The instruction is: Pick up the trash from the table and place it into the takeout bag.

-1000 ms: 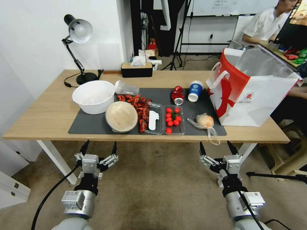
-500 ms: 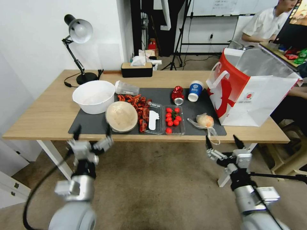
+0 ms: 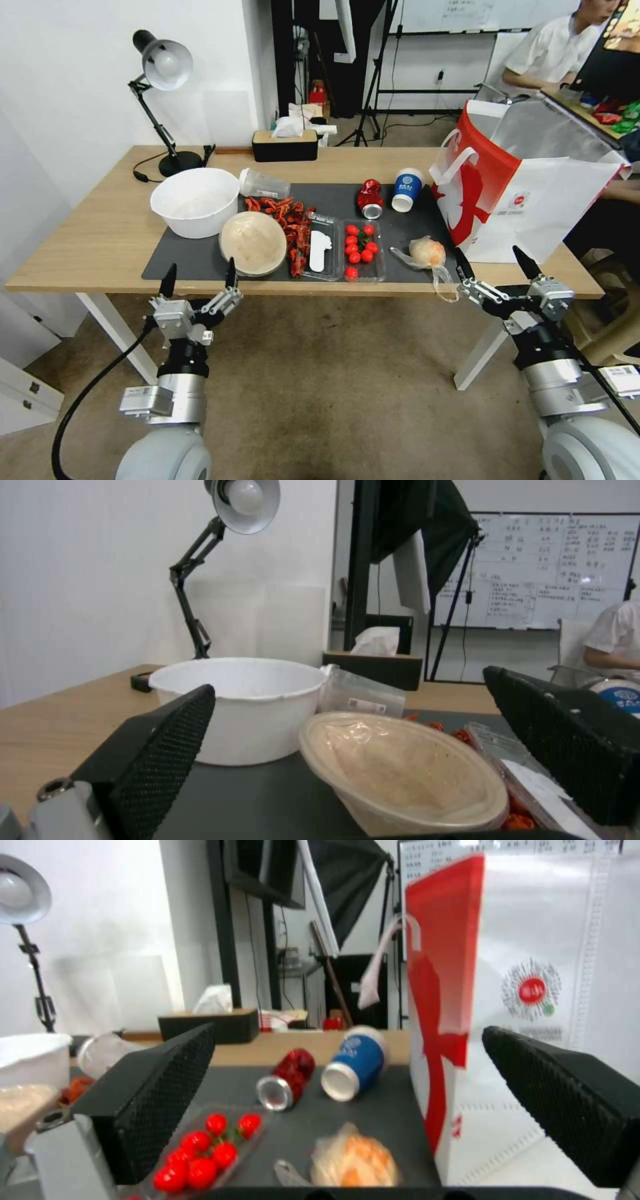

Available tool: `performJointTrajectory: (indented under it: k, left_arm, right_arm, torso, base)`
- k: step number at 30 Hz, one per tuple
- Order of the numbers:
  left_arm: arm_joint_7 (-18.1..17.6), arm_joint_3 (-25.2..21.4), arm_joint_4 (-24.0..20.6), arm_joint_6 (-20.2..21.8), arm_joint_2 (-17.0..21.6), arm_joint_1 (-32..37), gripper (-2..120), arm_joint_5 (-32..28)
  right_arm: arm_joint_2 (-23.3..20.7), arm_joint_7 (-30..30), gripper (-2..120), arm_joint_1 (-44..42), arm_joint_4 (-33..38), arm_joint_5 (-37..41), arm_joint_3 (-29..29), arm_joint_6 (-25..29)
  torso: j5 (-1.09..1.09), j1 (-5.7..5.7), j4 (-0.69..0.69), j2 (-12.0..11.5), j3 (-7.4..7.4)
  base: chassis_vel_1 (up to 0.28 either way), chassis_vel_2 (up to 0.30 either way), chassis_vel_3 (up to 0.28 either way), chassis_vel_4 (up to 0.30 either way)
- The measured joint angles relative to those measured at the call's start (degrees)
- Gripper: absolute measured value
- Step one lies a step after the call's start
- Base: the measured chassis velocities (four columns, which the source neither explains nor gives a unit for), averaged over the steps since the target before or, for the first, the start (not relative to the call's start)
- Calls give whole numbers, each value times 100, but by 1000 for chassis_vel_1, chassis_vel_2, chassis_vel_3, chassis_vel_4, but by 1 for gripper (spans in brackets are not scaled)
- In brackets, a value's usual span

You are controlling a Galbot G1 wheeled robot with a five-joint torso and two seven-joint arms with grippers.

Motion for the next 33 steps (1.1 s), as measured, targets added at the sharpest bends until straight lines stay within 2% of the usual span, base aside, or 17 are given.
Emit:
performJointTrajectory:
  k: [2, 3, 5, 6, 7, 33]
  left_arm:
    - [5, -13, 0, -7, 16, 15, 100, -1]
    - [10, -38, 0, -18, 35, 35, 100, -4]
    - [21, -63, 0, -32, 50, 49, 100, -16]
    - [27, -77, 0, -42, 53, 59, 100, -29]
    - [40, -97, 0, -51, 64, 78, 100, -58]
    - [163, -160, 102, -214, 76, 304, 100, -130]
  right_arm:
    - [15, -62, 100, 3, -138, 29, 40, 19]
    - [50, -148, 100, -6, -432, 64, 112, 17]
    - [92, -191, 100, -1, -546, 70, 126, 17]
    - [114, -201, 100, -2, -579, 70, 138, 17]
    - [134, -204, 100, -2, -599, 70, 139, 17]
    - [145, -128, 100, -21, -552, -8, -1, -58]
  torso:
    - [-1, 0, 1, 0, 0]
    - [4, 0, 0, -1, 1]
    - [10, 0, -2, -1, 0]
    - [0, 0, 0, 0, 0]
    - [-1, 0, -1, -1, 0]
    - [1, 0, 0, 0, 0]
  base:
    - [0, 0, 0, 0]
    - [0, 0, 0, 0]
    - [0, 0, 0, 0]
    - [0, 0, 0, 0]
    - [0, 0, 0, 0]
    - [0, 0, 0, 0]
